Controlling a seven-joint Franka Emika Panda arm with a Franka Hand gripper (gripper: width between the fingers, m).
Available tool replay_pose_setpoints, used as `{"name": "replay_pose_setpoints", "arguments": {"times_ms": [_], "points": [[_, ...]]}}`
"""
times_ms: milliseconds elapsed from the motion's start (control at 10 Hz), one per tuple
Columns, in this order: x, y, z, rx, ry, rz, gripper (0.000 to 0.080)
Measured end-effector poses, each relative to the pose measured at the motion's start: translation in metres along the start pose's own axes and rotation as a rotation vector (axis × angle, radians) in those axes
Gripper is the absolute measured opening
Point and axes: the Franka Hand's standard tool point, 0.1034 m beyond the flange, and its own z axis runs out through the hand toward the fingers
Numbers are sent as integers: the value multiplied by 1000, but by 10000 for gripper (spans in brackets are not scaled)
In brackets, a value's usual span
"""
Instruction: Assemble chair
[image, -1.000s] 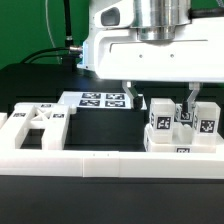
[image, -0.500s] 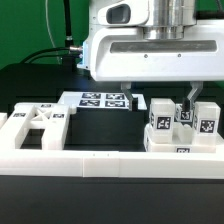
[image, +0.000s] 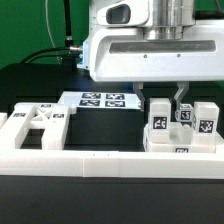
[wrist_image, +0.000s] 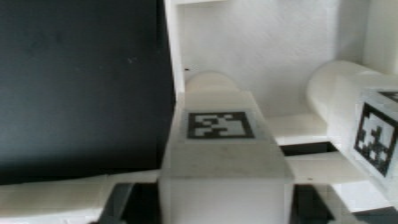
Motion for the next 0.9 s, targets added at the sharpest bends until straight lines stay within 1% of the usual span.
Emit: {"name": "replay_pose_setpoints", "arguments": {"times_ms": [100,200,400,600,800,900], "points": [[0,0,0,0,0,2,287],[0,-1,0,2,-1,79,287],[-2,-4,1,0,-7,433,287],[-2,-3,1,6,-7,641,287],[-4,-5,2,1,-16,847,287],[-4,-6,1,-6,-26,917,287]]}}
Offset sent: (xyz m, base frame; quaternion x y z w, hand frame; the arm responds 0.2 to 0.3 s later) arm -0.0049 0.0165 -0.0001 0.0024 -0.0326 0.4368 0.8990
